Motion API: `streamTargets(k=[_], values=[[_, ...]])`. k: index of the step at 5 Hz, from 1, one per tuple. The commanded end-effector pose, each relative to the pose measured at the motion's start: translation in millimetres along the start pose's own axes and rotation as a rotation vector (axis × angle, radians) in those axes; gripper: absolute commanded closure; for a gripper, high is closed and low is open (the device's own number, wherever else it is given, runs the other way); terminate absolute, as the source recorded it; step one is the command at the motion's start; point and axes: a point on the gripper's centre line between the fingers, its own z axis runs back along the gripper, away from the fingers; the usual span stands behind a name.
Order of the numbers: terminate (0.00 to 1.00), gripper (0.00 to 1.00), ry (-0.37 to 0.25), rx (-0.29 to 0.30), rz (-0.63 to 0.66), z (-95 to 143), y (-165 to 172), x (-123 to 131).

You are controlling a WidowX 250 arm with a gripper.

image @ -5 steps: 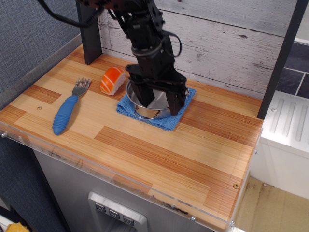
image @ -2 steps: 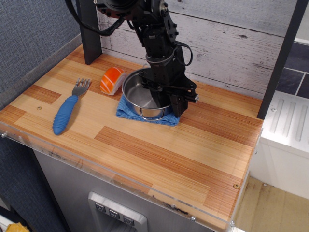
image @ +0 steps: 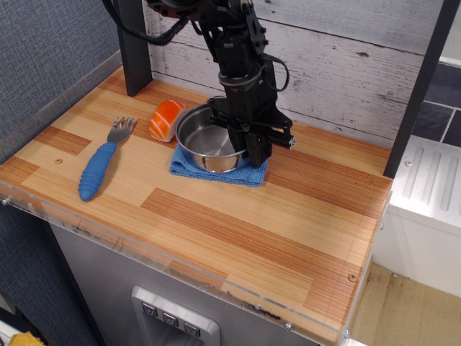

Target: Move the pot to the bottom right of counter.

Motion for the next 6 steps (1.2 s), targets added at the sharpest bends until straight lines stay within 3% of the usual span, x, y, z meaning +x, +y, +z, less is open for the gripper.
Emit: streamTargets(k=[1, 2, 3, 6], values=[[0.0, 1.0, -0.163, -0.029, -0.042, 79.0, 0.7, -9.7], [0.0, 1.0, -0.138, -0.064, -0.1, 76.4, -23.9, -35.7], [0.0, 1.0, -0.093, -0.068, -0.186, 59.5, -52.8, -52.9], [0.0, 1.0, -0.013, -0.043, -0.351, 20.2, -106.6, -84.1]])
